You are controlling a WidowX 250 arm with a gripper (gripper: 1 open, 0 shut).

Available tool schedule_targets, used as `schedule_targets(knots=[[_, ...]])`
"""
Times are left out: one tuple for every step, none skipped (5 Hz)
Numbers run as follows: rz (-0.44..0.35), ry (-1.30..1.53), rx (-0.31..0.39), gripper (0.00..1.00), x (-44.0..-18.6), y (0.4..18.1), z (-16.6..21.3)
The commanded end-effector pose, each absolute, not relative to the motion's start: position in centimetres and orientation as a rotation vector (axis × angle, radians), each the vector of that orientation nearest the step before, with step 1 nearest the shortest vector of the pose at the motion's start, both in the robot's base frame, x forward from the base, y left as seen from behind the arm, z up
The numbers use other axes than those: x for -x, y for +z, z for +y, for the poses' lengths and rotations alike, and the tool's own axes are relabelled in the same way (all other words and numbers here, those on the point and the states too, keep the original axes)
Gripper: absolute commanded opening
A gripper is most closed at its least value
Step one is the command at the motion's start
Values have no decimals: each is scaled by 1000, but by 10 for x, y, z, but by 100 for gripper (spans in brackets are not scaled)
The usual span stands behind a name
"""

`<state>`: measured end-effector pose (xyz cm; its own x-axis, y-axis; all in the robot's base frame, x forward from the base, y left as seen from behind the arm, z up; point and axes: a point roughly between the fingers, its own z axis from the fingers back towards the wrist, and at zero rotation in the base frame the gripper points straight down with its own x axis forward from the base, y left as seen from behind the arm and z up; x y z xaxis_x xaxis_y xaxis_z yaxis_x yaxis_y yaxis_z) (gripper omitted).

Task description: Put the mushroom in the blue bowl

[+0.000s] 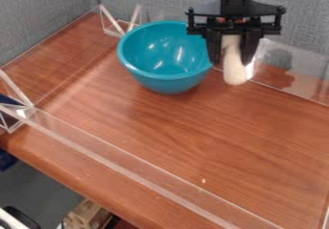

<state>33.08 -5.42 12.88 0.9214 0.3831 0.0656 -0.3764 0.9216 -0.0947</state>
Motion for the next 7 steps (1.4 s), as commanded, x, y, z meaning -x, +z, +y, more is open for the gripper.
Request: schedule_targets(knots=[[-112, 363, 95, 0, -335, 131, -64], [-127, 361, 104, 0, -334, 140, -63], [-140, 358, 115, 0, -336, 147, -63], [-153, 355, 126, 0, -339, 154, -63], [-172, 397, 115, 0, -342, 167, -41], [-189, 467, 108, 0, -350, 181, -7], [-184, 527, 90, 0, -365, 181, 23]])
